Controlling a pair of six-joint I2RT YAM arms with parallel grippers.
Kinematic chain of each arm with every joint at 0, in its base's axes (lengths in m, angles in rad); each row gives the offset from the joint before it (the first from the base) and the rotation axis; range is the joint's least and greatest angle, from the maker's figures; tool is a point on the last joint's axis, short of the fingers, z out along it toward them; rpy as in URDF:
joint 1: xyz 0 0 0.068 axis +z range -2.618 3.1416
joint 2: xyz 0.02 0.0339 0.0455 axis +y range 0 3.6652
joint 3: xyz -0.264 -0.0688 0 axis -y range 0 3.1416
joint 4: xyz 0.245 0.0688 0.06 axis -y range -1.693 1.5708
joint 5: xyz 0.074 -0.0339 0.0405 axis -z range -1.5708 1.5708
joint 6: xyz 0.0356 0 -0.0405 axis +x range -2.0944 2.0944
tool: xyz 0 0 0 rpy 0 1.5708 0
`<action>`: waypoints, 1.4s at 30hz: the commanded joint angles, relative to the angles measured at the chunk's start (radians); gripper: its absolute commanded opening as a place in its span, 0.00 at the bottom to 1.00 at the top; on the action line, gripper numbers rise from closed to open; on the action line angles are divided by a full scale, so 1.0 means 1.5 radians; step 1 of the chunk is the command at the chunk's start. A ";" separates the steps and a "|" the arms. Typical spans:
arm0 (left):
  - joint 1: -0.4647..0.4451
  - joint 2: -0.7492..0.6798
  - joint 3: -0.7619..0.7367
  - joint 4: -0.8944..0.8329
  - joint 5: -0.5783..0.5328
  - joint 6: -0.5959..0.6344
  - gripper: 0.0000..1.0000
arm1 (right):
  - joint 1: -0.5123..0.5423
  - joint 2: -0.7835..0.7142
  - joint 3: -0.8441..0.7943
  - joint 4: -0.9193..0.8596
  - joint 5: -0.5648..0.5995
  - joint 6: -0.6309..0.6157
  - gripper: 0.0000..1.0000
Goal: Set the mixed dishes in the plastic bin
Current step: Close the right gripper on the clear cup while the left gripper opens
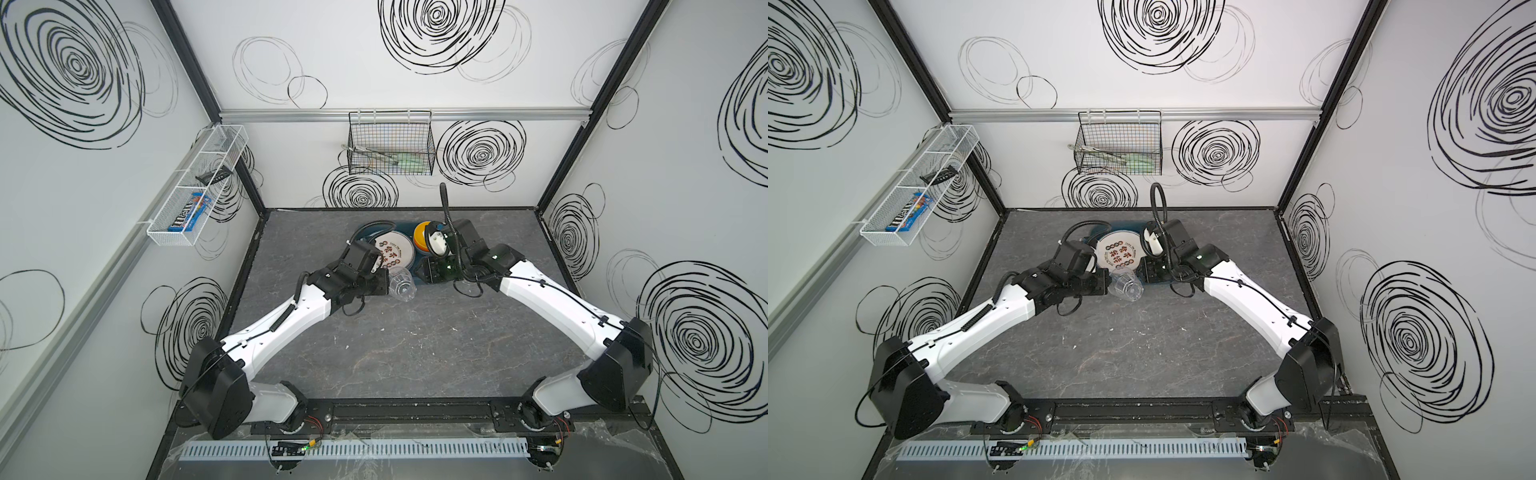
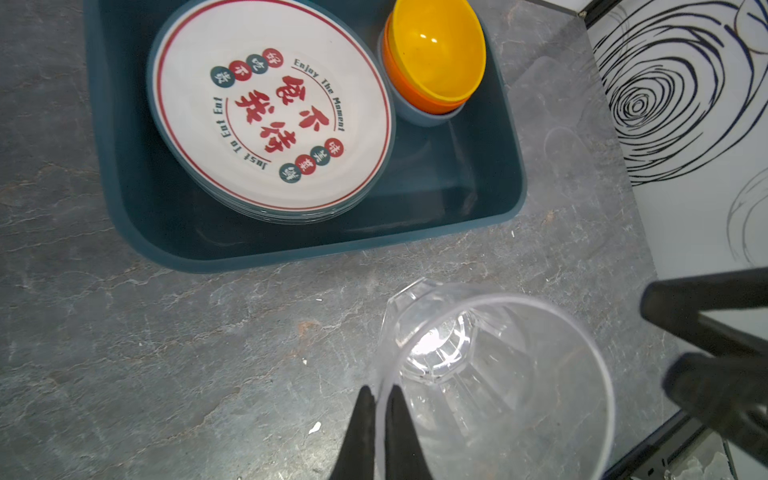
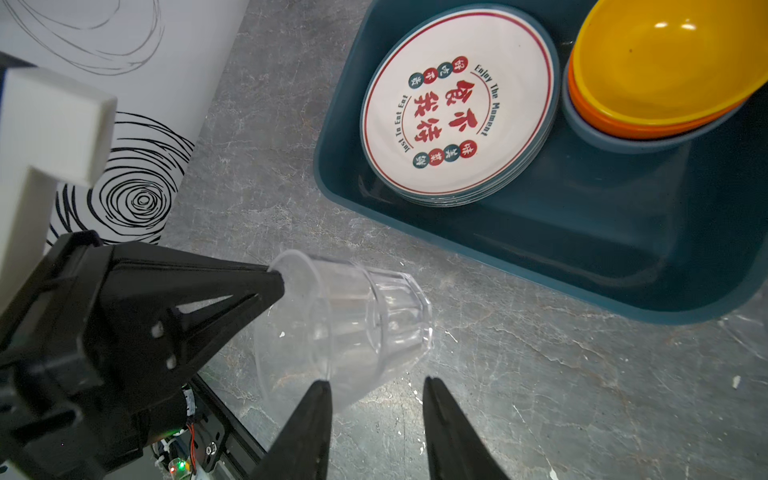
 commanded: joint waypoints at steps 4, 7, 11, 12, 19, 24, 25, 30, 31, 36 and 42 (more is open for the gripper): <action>-0.028 0.023 0.044 0.013 -0.023 -0.010 0.00 | 0.011 0.022 0.026 -0.041 0.031 -0.004 0.41; -0.035 0.025 0.052 0.013 -0.026 -0.012 0.00 | 0.011 0.030 0.026 -0.044 0.039 -0.004 0.40; -0.040 0.027 0.059 0.010 -0.028 -0.012 0.00 | 0.011 0.039 0.026 -0.045 0.049 -0.002 0.37; -0.041 0.028 0.062 0.009 -0.029 -0.012 0.00 | 0.011 0.042 0.026 -0.045 0.050 -0.003 0.36; -0.043 0.030 0.067 0.008 -0.031 -0.015 0.01 | 0.011 0.055 0.026 -0.048 0.062 -0.005 0.24; -0.043 0.029 0.068 0.009 -0.030 -0.021 0.07 | 0.009 0.059 0.025 -0.051 0.075 -0.006 0.14; -0.043 0.028 0.069 0.009 -0.030 -0.022 0.09 | 0.007 0.060 0.026 -0.053 0.075 -0.006 0.13; -0.042 0.018 0.068 0.011 -0.027 -0.029 0.15 | -0.011 0.058 0.029 -0.056 0.078 0.004 0.05; -0.041 0.015 0.067 0.013 -0.025 -0.031 0.15 | -0.015 0.057 0.028 -0.052 0.077 0.004 0.04; -0.032 -0.003 0.050 0.022 -0.016 -0.040 0.27 | -0.039 0.049 0.032 -0.045 0.074 -0.003 0.01; -0.005 -0.049 0.001 0.055 0.015 -0.062 0.42 | -0.075 0.042 0.038 -0.040 0.071 -0.013 0.00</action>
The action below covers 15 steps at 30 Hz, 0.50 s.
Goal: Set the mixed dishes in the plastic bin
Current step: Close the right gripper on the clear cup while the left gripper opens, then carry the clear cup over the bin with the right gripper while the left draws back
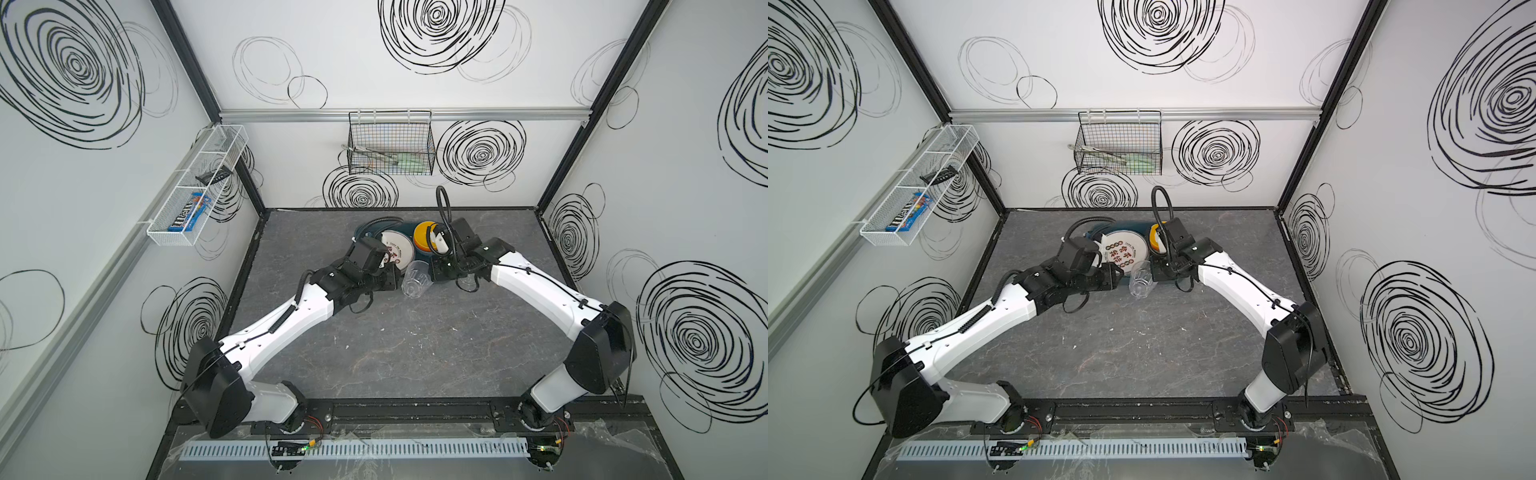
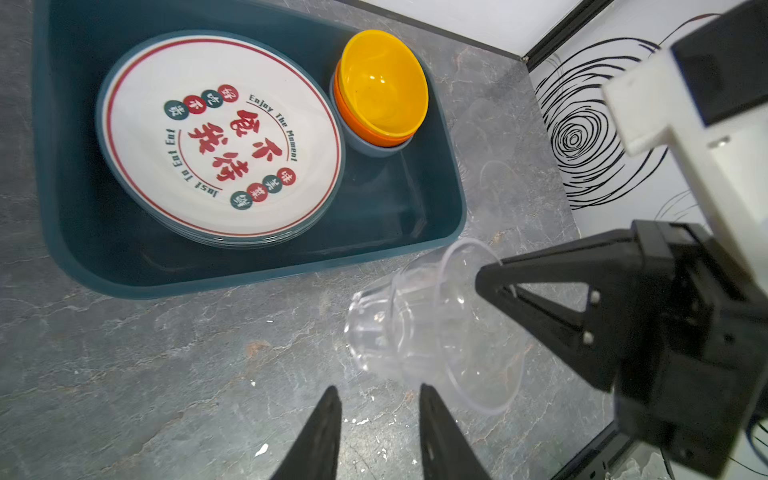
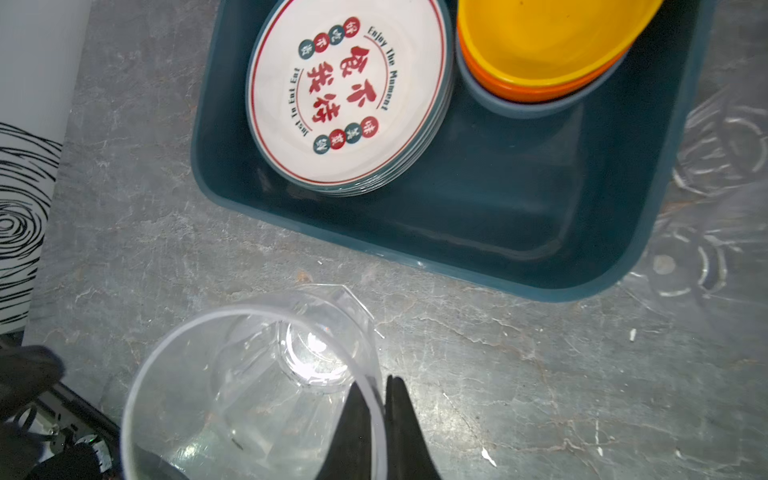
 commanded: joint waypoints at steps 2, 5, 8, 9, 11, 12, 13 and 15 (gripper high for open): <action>0.022 -0.048 -0.038 0.042 0.028 -0.021 0.45 | -0.025 -0.024 0.031 0.004 0.003 -0.009 0.00; 0.039 -0.075 -0.065 0.057 0.052 -0.028 0.50 | -0.047 -0.025 0.036 0.007 -0.001 -0.010 0.00; 0.055 -0.099 -0.086 0.066 0.070 -0.031 0.56 | -0.063 -0.025 0.044 0.011 0.001 -0.012 0.00; 0.059 -0.107 -0.092 0.068 0.075 -0.032 0.58 | -0.068 -0.026 0.046 0.015 0.006 -0.012 0.00; 0.068 -0.122 -0.104 0.076 0.088 -0.032 0.61 | -0.076 -0.027 0.047 0.023 0.010 -0.012 0.00; 0.072 -0.130 -0.112 0.083 0.099 -0.032 0.62 | -0.080 -0.026 0.046 0.027 0.010 -0.010 0.00; 0.076 -0.138 -0.121 0.093 0.109 -0.034 0.63 | -0.085 -0.024 0.048 0.030 0.011 -0.010 0.00; 0.083 -0.150 -0.137 0.105 0.123 -0.037 0.65 | -0.094 -0.018 0.051 0.032 0.017 -0.008 0.00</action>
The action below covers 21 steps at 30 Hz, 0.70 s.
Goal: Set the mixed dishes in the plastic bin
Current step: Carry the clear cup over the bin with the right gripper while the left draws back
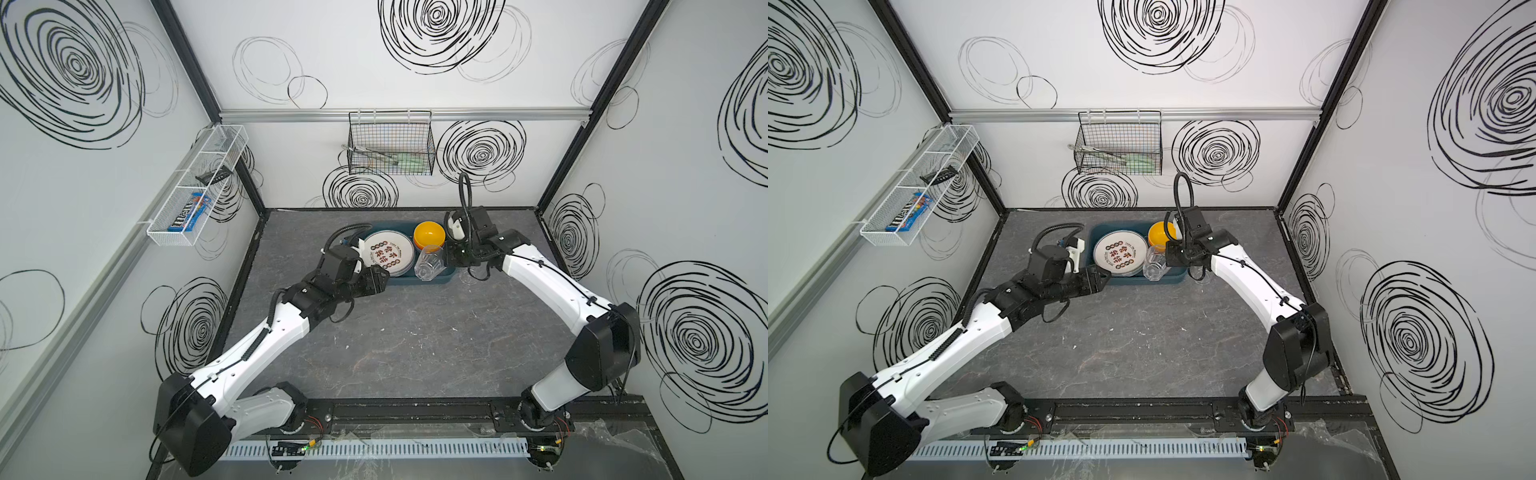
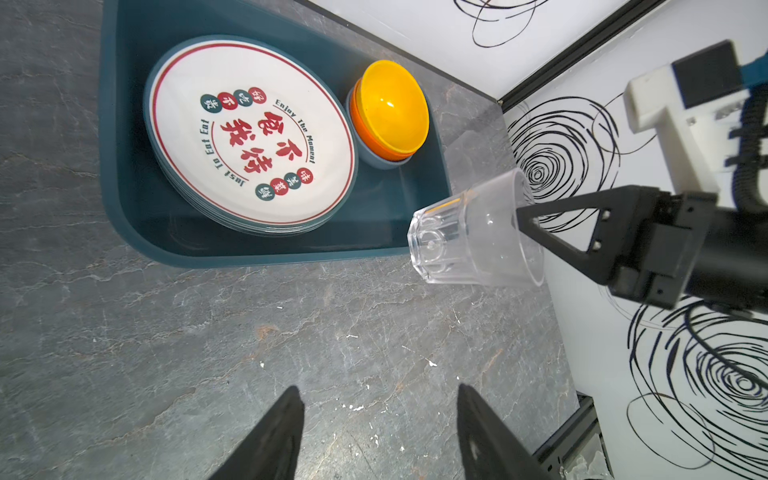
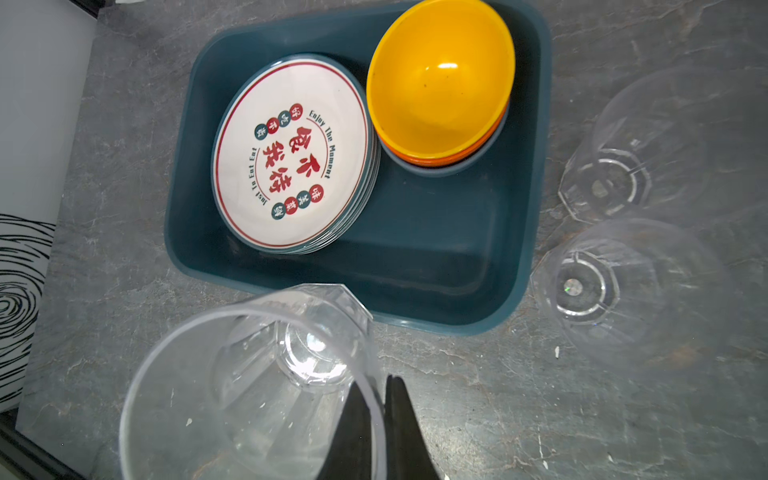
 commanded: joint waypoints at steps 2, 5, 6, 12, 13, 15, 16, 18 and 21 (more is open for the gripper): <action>0.014 -0.031 -0.030 0.057 0.047 -0.008 0.66 | -0.017 -0.008 0.030 0.024 0.013 -0.001 0.00; 0.022 -0.043 -0.046 0.068 0.063 -0.010 0.68 | -0.029 0.006 0.037 0.026 0.016 0.001 0.00; 0.025 -0.047 -0.053 0.074 0.071 -0.012 0.69 | -0.033 0.011 0.038 0.029 0.021 0.002 0.00; 0.055 -0.073 -0.102 0.130 0.143 -0.044 0.74 | -0.057 0.048 0.053 0.039 0.023 0.004 0.00; 0.060 -0.076 -0.109 0.136 0.152 -0.050 0.75 | -0.061 0.054 0.055 0.040 0.023 0.004 0.00; 0.067 -0.081 -0.119 0.139 0.160 -0.053 0.76 | -0.065 0.066 0.060 0.044 0.024 0.005 0.00; 0.070 -0.083 -0.123 0.137 0.160 -0.053 0.76 | -0.066 0.072 0.063 0.044 0.026 0.006 0.00; 0.074 -0.088 -0.131 0.137 0.161 -0.054 0.77 | -0.068 0.084 0.068 0.045 0.029 0.006 0.00; 0.076 -0.096 -0.142 0.138 0.161 -0.058 0.77 | -0.072 0.103 0.077 0.041 0.032 0.006 0.00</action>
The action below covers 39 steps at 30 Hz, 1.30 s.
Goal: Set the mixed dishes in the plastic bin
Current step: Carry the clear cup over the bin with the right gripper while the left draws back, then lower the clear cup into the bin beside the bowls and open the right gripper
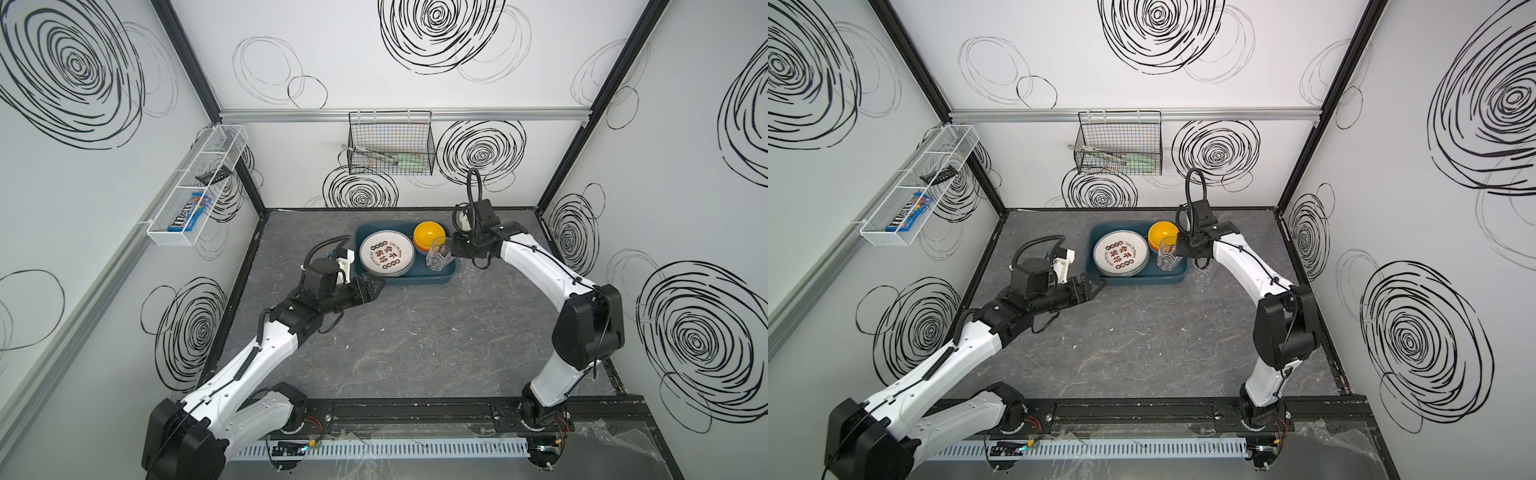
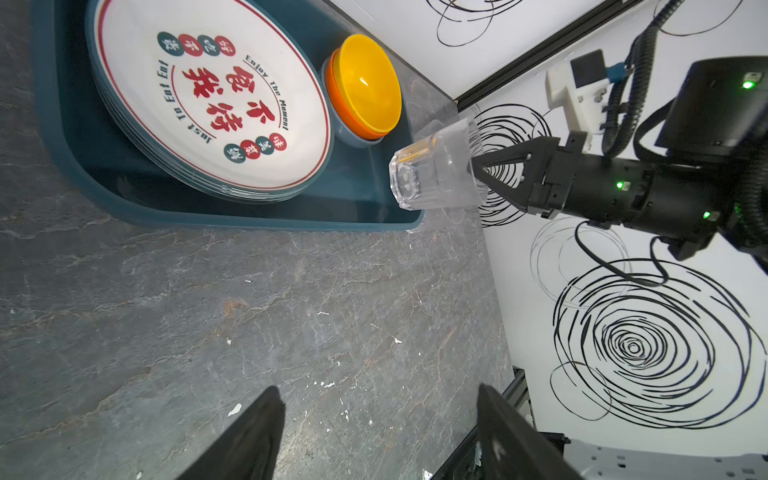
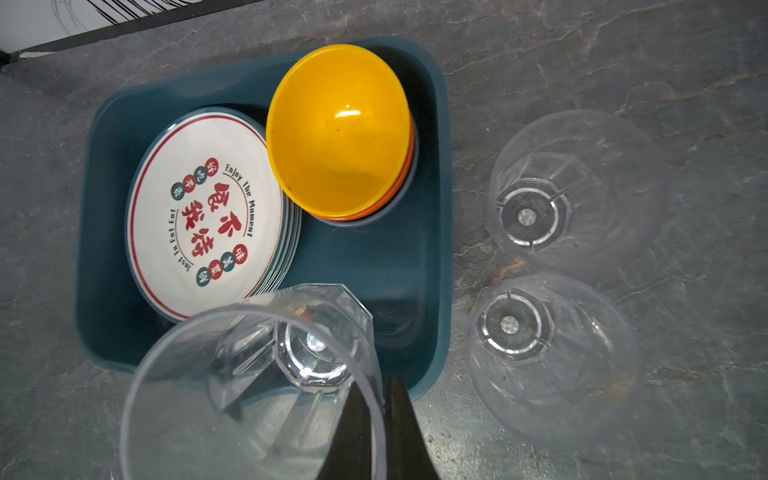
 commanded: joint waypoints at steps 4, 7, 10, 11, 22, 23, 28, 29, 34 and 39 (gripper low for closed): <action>0.007 -0.023 -0.020 0.039 0.014 -0.015 0.78 | -0.008 0.037 0.050 0.007 0.006 0.005 0.00; 0.008 -0.025 -0.028 0.043 0.015 -0.020 0.80 | -0.010 0.068 0.076 -0.015 0.012 0.019 0.00; 0.008 -0.027 -0.036 0.046 0.019 -0.026 0.80 | -0.010 0.097 0.096 -0.030 0.017 0.025 0.00; 0.008 -0.029 -0.037 0.046 0.018 -0.027 0.80 | -0.010 0.101 0.095 -0.029 0.019 0.025 0.00; 0.019 -0.045 -0.053 0.037 0.016 -0.032 0.81 | -0.010 0.136 0.087 -0.015 0.028 0.026 0.00; 0.019 -0.046 -0.054 0.038 0.016 -0.033 0.81 | -0.010 0.139 0.087 -0.014 0.028 0.026 0.00; 0.021 -0.048 -0.057 0.037 0.017 -0.035 0.81 | -0.010 0.152 0.081 -0.007 0.028 0.027 0.00; 0.022 -0.049 -0.057 0.036 0.017 -0.035 0.82 | -0.010 0.154 0.081 -0.006 0.029 0.028 0.00; 0.024 -0.049 -0.059 0.036 0.017 -0.037 0.82 | -0.009 0.163 0.077 -0.002 0.028 0.029 0.00; 0.025 -0.052 -0.064 0.038 0.016 -0.038 0.82 | -0.007 0.168 0.074 0.001 0.029 0.030 0.01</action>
